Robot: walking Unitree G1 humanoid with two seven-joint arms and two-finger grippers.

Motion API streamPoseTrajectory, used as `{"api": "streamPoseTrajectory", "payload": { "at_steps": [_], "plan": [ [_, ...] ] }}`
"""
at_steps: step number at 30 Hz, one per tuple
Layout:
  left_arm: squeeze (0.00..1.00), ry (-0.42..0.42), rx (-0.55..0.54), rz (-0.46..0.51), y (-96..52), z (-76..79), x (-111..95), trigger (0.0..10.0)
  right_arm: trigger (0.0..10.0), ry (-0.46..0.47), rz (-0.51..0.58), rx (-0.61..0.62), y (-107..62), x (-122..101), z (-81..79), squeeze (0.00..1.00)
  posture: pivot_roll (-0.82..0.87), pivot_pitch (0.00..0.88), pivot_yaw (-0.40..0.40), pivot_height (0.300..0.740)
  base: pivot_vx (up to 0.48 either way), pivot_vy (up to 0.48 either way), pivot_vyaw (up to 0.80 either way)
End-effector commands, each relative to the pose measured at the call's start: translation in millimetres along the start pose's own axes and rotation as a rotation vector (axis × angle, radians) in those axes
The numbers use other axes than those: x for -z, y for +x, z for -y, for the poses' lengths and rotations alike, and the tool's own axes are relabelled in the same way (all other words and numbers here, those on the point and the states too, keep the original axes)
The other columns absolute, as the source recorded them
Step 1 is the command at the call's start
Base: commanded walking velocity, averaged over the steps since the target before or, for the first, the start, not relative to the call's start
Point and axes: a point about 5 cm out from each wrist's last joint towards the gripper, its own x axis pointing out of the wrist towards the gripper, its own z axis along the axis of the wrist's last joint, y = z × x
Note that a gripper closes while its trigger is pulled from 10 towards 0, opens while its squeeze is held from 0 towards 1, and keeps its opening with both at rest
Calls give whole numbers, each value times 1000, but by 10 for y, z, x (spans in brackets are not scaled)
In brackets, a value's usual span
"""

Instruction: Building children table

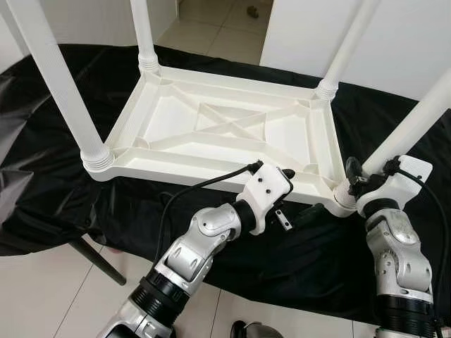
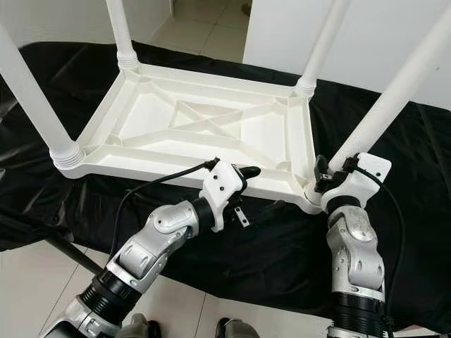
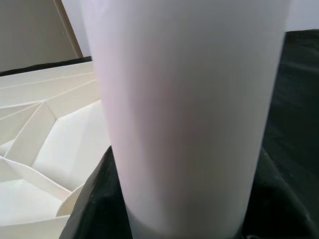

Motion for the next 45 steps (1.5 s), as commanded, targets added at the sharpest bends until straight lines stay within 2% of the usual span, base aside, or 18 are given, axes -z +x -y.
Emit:
{"api": "streamPoseTrajectory", "payload": {
  "at_steps": [1, 2, 6, 9, 15, 22, 28, 32, 35, 38, 45],
  "plan": [
    [0, -10, 70, 5, 13, 70, -9, 10000, 10000, -20, -165, 29, -52, 315, 72, 0, 0, 139, -30, 740, 0, 0, 0],
    [0, -11, 69, 8, 15, 71, -16, 10000, 10000, -86, -154, 10, -54, 299, 40, 0, 0, 141, -31, 740, 0, 0, 0],
    [0, -12, 65, 9, 14, 68, -24, 10000, 10000, -122, -150, -15, -85, 314, -11, 0, 2, 147, -35, 740, 0, 0, 0],
    [0, -11, 63, 9, 13, 66, -26, 10000, 10000, -107, -153, -16, -100, 324, -18, 0, 4, 149, -36, 740, 0, 0, 0],
    [0, -12, 53, 9, -3, 50, -37, 10000, 10000, -38, -129, -13, -325, 490, -82, 0, 4, 167, -32, 740, 0, 0, 0],
    [0, -18, 60, 13, 0, 60, -46, 10000, 10000, 0, -103, 39, -416, 557, -42, 0, -2, 176, -25, 740, 0, 0, 0],
    [0, -19, 63, 12, 3, 68, -51, 10000, 10000, -26, -43, 50, -480, 550, -45, 0, -6, 180, -22, 740, 0, 0, 0],
    [0, -22, 65, 14, 2, 75, -54, 10000, 10000, -24, -47, 47, -497, 585, -44, 0, -5, 182, -22, 740, 0, 0, 0],
    [0, -25, 65, 14, -2, 81, -56, 10000, 10000, -69, -56, 29, -501, 610, -55, 0, -3, 185, -23, 740, 0, 0, 0],
    [0, -24, 62, 13, -6, 77, -57, 10000, 10000, -121, -78, 19, -459, 614, -45, 0, -1, 185, -23, 740, 0, 0, 0],
    [0, -24, 61, 13, -11, 72, -64, 10000, 10000, -134, -136, 11, -374, 613, -31, 0, 1, 184, -21, 740, 0, 0, 0]
  ]
}}
